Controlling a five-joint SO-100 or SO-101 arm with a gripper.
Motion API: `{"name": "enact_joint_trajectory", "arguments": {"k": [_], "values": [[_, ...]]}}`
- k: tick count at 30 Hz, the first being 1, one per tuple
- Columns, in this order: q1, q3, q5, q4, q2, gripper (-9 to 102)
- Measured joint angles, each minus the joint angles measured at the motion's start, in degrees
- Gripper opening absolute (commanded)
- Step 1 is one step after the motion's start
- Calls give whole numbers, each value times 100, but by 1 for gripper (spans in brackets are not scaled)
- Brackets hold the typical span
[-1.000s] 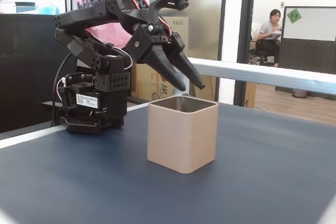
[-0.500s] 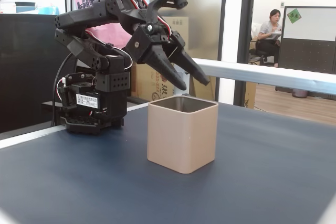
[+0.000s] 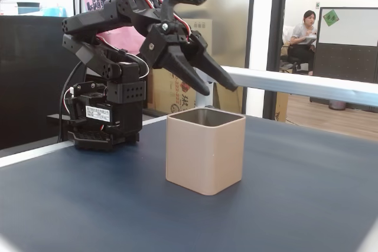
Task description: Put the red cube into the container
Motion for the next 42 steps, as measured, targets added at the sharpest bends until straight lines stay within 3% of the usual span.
{"name": "enact_joint_trajectory", "arguments": {"k": [5, 14, 23, 29, 42], "values": [[281, 0, -26, -88, 18, 0], [1564, 0, -88, -229, 176, 0], [2725, 650, -765, 1002, 853, 0], [2487, 1380, -861, 1802, 1292, 0], [510, 2531, -316, 2470, 1978, 0]]}}
